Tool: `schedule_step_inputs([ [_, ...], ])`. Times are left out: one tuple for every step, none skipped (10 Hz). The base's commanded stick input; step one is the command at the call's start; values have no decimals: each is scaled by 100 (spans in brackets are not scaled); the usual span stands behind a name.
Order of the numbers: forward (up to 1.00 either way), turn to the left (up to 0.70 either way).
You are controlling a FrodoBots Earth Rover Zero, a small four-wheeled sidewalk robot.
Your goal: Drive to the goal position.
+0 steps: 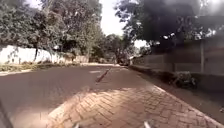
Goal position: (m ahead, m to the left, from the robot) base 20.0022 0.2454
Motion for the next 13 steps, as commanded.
schedule_step_inputs([
  [70,0],
  [70,0],
  [70,0],
  [70,0],
  [70,0],
  [70,0],
  [70,0],
  [70,0],
  [70,0],
  [70,0],
  [70,0],
  [70,0],
  [70,0],
])
